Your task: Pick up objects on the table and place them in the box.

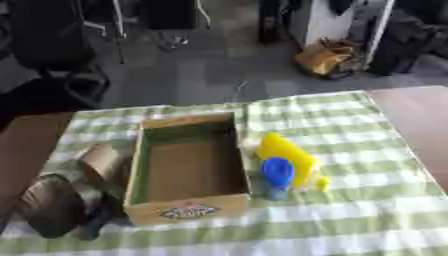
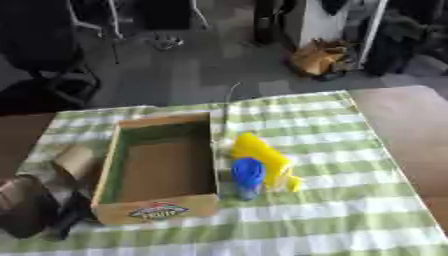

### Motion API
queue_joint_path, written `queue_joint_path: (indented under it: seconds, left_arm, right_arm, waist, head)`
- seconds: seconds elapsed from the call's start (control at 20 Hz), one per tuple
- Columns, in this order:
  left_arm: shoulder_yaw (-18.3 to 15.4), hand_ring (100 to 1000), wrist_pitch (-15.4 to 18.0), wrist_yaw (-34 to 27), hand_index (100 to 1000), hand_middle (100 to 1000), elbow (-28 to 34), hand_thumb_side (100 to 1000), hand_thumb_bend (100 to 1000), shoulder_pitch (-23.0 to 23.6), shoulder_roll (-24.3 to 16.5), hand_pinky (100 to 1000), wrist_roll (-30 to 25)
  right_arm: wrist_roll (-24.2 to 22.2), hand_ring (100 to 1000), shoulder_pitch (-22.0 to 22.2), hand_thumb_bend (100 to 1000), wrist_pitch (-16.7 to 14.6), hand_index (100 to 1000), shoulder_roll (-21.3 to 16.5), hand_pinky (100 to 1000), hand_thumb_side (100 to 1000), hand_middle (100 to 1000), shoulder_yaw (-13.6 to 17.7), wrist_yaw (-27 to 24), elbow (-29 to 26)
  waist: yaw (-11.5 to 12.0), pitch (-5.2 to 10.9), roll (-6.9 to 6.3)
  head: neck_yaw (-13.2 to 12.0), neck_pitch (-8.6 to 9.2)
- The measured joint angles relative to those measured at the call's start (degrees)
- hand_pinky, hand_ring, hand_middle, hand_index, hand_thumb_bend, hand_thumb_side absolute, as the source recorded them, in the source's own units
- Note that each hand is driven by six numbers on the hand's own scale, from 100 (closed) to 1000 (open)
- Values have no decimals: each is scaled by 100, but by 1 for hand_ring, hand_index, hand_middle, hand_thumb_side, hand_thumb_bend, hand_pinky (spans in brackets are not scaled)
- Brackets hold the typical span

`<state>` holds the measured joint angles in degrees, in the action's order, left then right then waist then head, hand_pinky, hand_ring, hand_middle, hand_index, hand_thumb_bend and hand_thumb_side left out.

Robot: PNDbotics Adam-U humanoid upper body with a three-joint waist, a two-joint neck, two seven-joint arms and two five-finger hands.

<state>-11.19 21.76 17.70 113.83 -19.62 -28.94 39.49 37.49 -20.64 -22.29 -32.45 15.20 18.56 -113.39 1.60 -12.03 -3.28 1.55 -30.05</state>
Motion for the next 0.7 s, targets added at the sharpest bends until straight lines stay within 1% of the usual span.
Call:
queue_joint_path:
  seconds: [0.2,0.4,0.7]
  left_arm:
    - [0,933,0,-2,955,942,0,1000,100,0,2,876,0]
    - [0,933,-3,-3,955,943,0,1000,100,-2,2,875,-3]
    - [-12,931,-62,112,947,943,0,1000,100,2,2,873,81]
  right_arm:
    - [0,883,0,100,0,893,0,805,1000,893,0,0,0]
    - [-1,884,0,100,3,893,0,805,1000,893,0,0,0]
    - [-2,883,-2,100,80,894,0,805,1000,892,1,10,0]
  waist:
    - [0,-1,0]
    - [0,-1,0]
    - [-9,-1,23]
  head:
    - [-79,0]
    - [-88,0]
    - [45,3]
